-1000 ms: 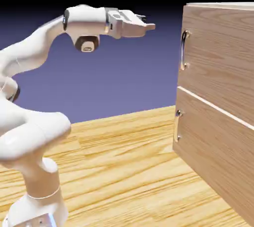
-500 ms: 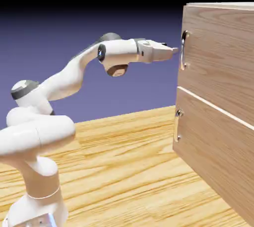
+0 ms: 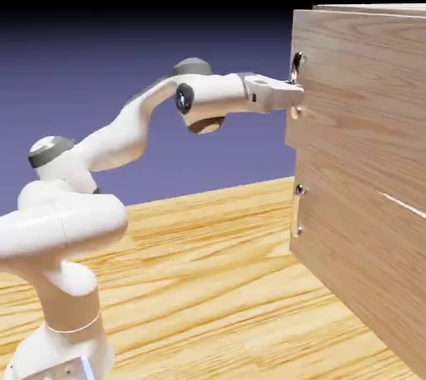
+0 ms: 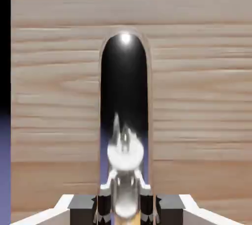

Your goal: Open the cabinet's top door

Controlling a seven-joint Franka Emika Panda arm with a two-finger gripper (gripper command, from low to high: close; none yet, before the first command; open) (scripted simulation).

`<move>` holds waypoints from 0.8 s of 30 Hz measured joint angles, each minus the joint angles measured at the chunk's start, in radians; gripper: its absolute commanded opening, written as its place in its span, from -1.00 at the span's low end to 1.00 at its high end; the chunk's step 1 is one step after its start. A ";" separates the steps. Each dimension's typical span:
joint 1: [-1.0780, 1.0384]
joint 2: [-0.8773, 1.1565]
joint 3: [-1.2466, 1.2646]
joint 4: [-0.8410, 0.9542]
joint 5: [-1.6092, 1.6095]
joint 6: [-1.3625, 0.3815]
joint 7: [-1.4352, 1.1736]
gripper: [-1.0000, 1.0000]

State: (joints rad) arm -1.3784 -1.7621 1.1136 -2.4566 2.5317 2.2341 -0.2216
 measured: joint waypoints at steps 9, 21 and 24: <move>0.146 -0.001 -0.145 -0.320 -0.030 -0.350 -0.157 -1.00; 0.016 0.006 -0.423 -0.539 -0.182 -0.872 -0.260 -1.00; -0.047 0.055 -0.505 -0.559 -0.252 -1.003 -0.309 -1.00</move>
State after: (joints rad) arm -1.4257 -1.7073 0.6086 -3.0155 2.2797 1.2314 -0.5310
